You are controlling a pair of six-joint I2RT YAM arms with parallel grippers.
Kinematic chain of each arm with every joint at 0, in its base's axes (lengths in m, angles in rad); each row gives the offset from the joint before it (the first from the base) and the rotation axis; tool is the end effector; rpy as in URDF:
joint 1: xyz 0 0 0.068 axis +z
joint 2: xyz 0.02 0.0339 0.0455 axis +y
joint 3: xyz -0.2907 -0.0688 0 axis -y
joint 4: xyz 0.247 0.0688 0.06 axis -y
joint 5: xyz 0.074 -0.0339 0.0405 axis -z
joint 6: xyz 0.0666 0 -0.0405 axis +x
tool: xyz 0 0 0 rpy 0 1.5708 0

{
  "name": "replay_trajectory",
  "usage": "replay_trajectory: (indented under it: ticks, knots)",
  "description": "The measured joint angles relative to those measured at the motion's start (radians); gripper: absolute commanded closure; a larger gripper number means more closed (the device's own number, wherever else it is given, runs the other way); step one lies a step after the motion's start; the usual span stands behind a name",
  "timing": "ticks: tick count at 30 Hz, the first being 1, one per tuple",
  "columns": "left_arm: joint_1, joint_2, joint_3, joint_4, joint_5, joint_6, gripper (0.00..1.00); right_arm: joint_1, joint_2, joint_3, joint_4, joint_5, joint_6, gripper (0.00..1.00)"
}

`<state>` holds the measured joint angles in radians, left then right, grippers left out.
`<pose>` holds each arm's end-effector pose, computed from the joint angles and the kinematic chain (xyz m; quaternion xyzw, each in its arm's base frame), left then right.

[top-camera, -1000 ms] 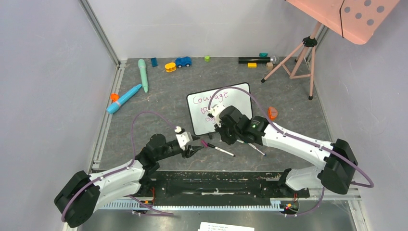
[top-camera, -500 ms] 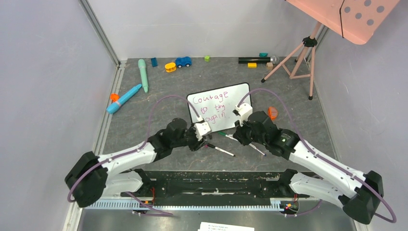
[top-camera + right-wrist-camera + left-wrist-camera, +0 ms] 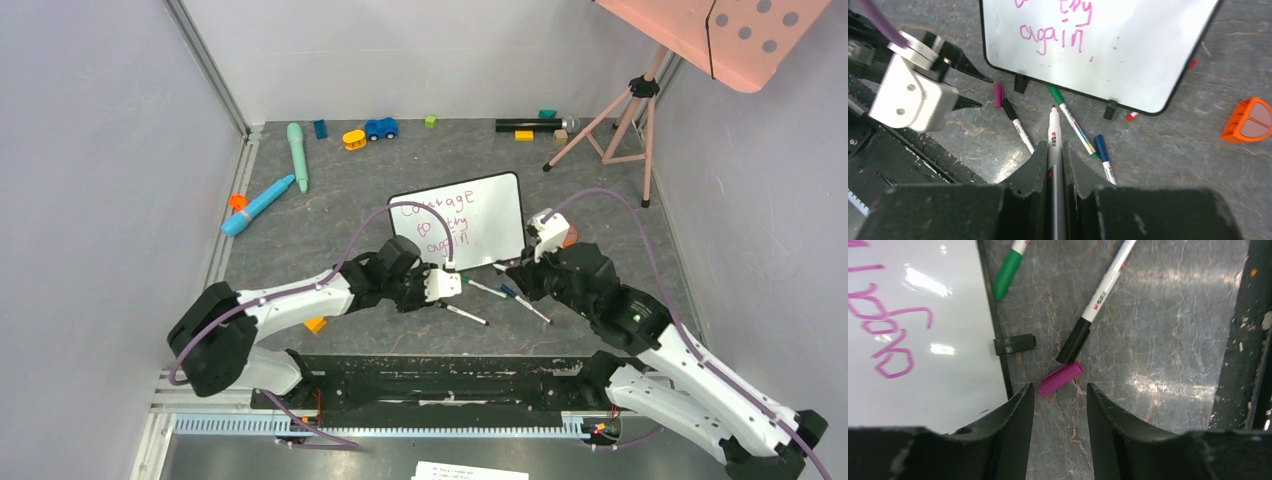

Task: Write a sentence on the whiteboard
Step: Close the whiteboard marker at the center of the board.

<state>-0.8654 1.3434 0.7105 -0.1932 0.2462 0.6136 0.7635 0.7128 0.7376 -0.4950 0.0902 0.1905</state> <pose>0.1711 -0.2260 0.1971 0.6560 0.6529 -0.1588 0.3438 0.1274 0.1136 0.3061 -0.2180 0.8235 0.2057 0.4817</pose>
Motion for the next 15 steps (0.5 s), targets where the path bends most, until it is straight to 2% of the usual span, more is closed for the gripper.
replay_trajectory:
  ticks: [7, 15]
  knots:
    - [0.0, 0.1, 0.019, -0.067, -0.002, 0.078, 0.46, -0.002, -0.156, -0.034, -0.059, 0.089, 0.012, 1.0]
    - [0.0, 0.194, 0.078, -0.084, -0.01, 0.132, 0.45, -0.002, -0.176, -0.049, -0.098, 0.112, 0.046, 1.0]
